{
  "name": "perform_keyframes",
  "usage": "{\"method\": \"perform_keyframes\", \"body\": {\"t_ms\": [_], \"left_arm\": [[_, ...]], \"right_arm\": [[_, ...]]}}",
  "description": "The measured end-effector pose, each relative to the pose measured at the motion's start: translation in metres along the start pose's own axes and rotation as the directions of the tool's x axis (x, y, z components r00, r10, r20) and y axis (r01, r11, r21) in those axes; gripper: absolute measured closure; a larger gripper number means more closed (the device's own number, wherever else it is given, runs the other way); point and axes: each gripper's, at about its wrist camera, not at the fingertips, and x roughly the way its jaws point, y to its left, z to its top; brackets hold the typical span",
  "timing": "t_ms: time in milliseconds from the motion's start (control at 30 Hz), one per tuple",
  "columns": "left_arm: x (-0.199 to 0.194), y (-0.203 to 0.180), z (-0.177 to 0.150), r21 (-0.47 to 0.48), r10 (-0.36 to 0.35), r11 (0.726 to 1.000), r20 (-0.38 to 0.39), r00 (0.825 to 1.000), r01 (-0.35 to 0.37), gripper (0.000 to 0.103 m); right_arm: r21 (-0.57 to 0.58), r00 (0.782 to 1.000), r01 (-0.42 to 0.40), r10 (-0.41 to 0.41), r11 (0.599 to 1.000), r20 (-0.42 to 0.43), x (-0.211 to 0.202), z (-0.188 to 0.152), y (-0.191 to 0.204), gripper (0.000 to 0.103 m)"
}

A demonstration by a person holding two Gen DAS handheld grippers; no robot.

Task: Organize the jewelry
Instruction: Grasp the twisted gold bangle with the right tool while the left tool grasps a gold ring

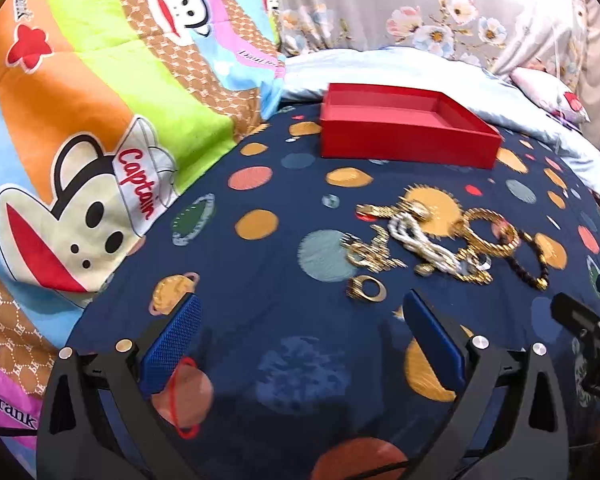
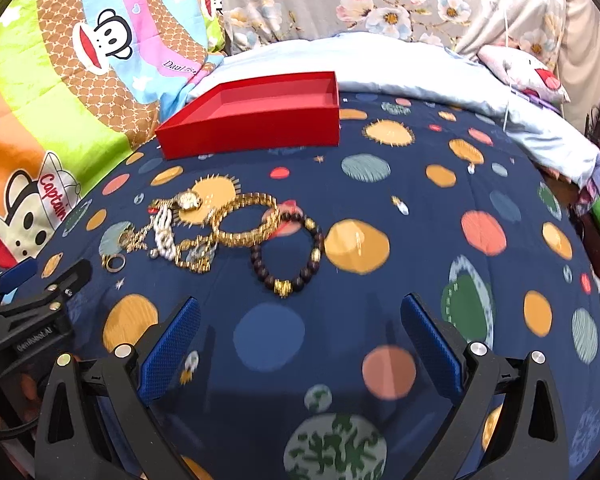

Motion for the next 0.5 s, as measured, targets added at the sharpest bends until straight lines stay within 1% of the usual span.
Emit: {"method": "perform_keyframes", "body": {"t_ms": [133, 167, 233, 300, 433, 500], "left_arm": [[0.012, 0.013, 0.010, -0.057, -0.025, 0.998, -0.008, 1.000, 0.025, 0.005], [0.013, 0.013, 0.011, -0.056, -0.022, 0.998, -0.007, 1.000, 0.022, 0.005], [0.017, 0.012, 0.011, -0.055, -0.017, 0.998, -0.003, 1.000, 0.016, 0.005], [0.020, 0.010, 0.010, -0.049, -0.026, 0.998, -0.015, 1.000, 0.026, 0.005], [0.019, 0.003, 0.009, -0.013, -0.036, 0.999, -0.010, 0.999, 0.036, 0.005], [0.019, 0.001, 0.008, 0.000, -0.035, 0.999, -0.010, 0.999, 0.035, 0.005]], "right_arm": [[-0.006, 1.000, -0.023, 0.023, 1.000, 0.009, 0.010, 0.017, 0.007, 0.005], [-0.007, 1.000, -0.024, 0.024, 1.000, 0.012, 0.012, 0.021, 0.008, 0.005], [-0.014, 1.000, -0.026, 0.027, 1.000, 0.011, 0.018, 0.027, 0.011, 0.011], [-0.025, 0.999, -0.039, 0.039, 0.999, -0.001, 0.026, 0.034, 0.017, 0.015], [-0.021, 0.998, -0.058, 0.057, 0.998, -0.032, 0.042, 0.039, 0.022, 0.021], [-0.008, 0.997, -0.061, 0.061, 0.998, -0.047, 0.048, 0.041, 0.022, 0.023]]}}
